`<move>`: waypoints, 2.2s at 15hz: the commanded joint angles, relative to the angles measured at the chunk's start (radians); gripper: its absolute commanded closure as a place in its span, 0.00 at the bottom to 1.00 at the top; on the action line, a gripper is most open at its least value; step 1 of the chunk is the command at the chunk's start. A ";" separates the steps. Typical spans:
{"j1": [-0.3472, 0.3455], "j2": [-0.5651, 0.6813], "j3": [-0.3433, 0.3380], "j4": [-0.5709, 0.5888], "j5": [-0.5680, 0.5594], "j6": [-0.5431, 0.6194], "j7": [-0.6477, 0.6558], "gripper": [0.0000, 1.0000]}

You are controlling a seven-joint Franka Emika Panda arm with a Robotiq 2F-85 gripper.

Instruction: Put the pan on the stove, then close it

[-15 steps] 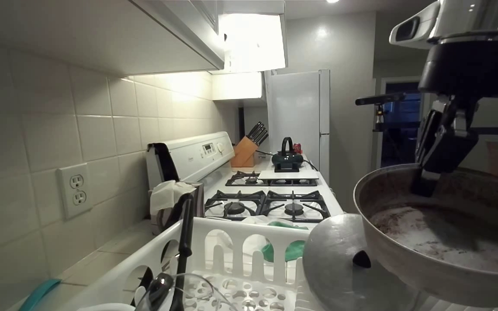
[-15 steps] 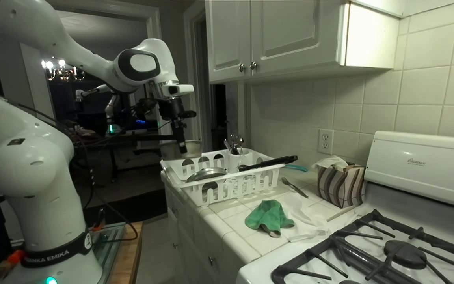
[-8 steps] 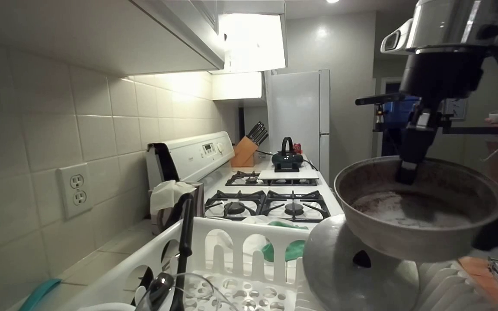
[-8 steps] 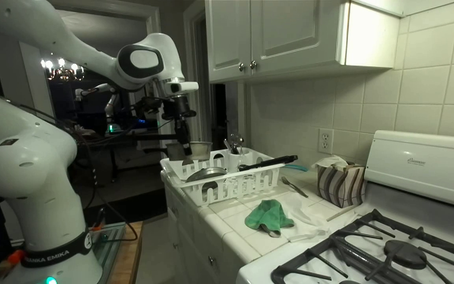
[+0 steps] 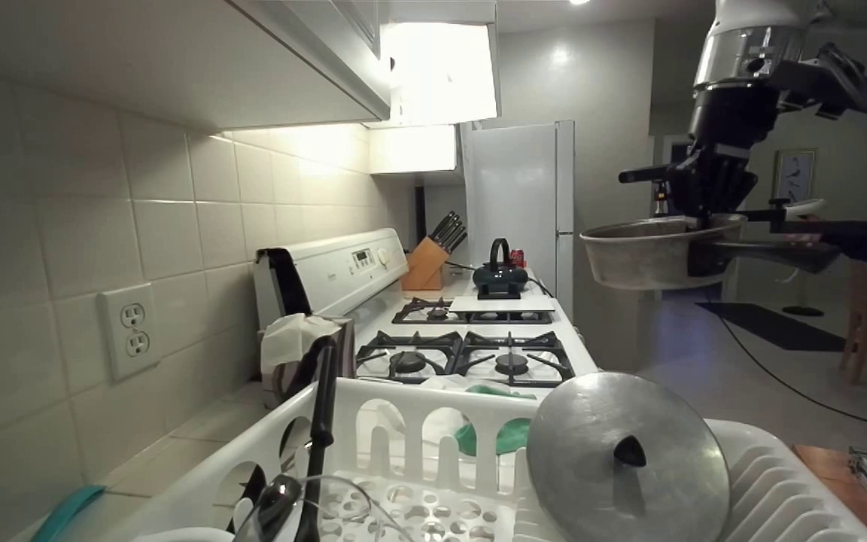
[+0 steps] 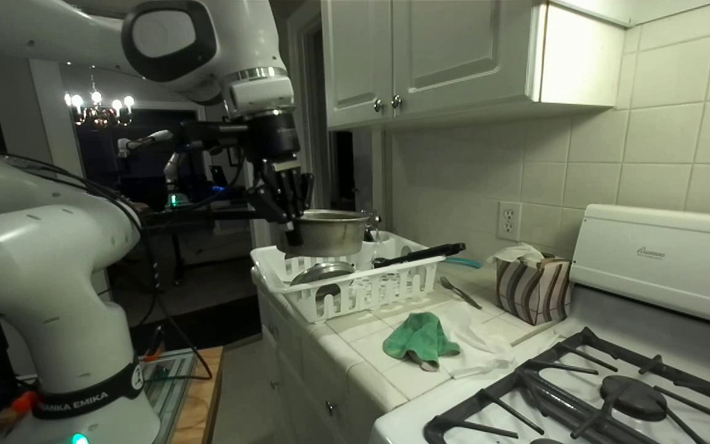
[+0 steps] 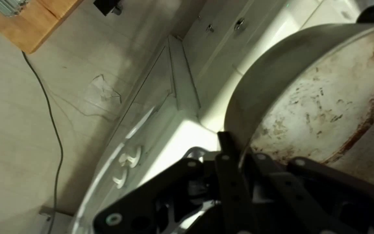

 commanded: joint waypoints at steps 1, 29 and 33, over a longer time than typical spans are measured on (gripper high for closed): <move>-0.174 -0.054 -0.092 0.000 -0.048 -0.015 -0.011 0.99; -0.427 0.788 -0.123 0.371 -0.066 0.655 0.188 0.99; -0.298 0.882 -0.175 0.453 -0.040 0.590 0.167 0.99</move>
